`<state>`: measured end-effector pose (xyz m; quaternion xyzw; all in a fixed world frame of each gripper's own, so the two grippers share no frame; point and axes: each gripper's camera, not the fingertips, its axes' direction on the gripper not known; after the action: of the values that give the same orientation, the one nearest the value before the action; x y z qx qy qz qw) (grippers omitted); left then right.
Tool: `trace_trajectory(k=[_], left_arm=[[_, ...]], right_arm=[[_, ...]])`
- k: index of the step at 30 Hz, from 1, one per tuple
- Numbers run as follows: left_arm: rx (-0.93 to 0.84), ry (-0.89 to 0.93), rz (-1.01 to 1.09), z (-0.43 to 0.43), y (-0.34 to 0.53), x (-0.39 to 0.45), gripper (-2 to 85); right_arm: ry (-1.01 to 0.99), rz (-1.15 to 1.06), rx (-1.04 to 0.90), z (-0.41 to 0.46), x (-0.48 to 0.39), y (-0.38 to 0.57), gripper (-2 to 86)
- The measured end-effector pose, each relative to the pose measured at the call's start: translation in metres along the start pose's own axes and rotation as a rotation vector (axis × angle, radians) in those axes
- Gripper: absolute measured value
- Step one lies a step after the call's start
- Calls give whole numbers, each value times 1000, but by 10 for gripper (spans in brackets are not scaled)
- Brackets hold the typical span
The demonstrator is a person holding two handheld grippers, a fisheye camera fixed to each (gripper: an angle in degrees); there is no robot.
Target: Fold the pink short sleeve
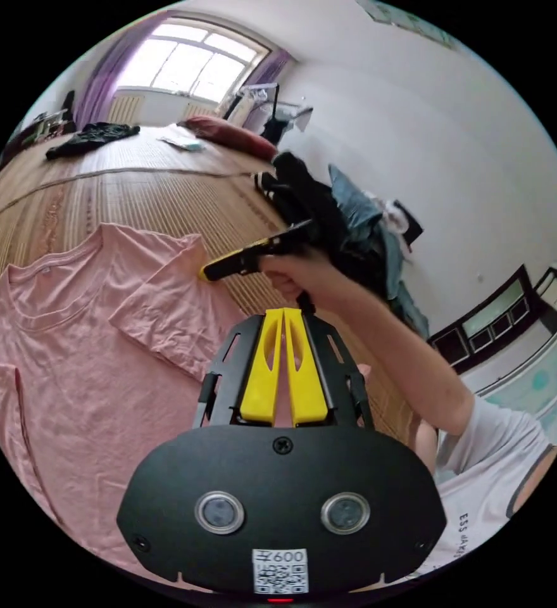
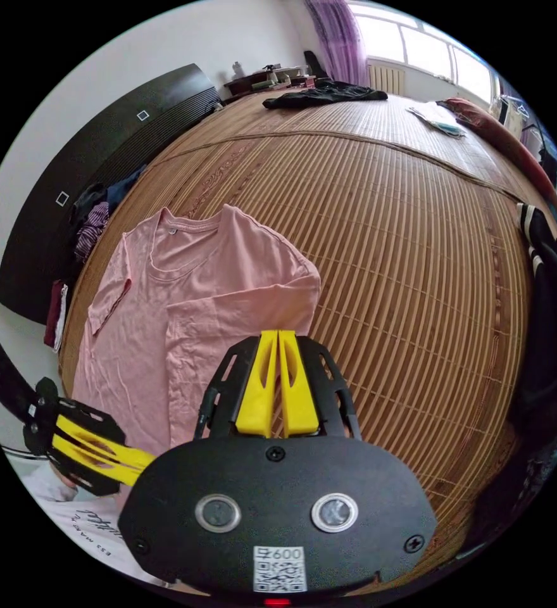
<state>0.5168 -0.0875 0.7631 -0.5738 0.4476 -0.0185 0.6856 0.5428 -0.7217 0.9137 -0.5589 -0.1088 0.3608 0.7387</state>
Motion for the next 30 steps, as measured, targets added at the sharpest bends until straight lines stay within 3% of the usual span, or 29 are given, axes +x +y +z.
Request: trace_trajectory(k=[5,7,11,13,19,22,28,30], left_arm=[[-123,-189,136,58,11,32,2],[-131,-171,97,59,10,27,1],[-93,-105,66,60,16,10,2],[-89,-101,60,61,16,8,2],[-81,-215,124,71,12,28,2],[-78,-238,136,75,7,33,2],[-76,-299,163,82,-11,48,3],[-77,-294,153,82,-20,49,3]], right_arm=[[-57,1,39,-6,12,-2,-8],[-129,-16,66,-17,21,-2,-8],[-262,141,375,-71,60,16,-9],[-308,174,367,-69,70,10,-9],[-88,106,132,5,49,-34,-9],[-72,143,168,13,45,-38,-9],[197,-75,86,20,-14,-44,-9],[122,-65,140,1,-12,-35,-9]])
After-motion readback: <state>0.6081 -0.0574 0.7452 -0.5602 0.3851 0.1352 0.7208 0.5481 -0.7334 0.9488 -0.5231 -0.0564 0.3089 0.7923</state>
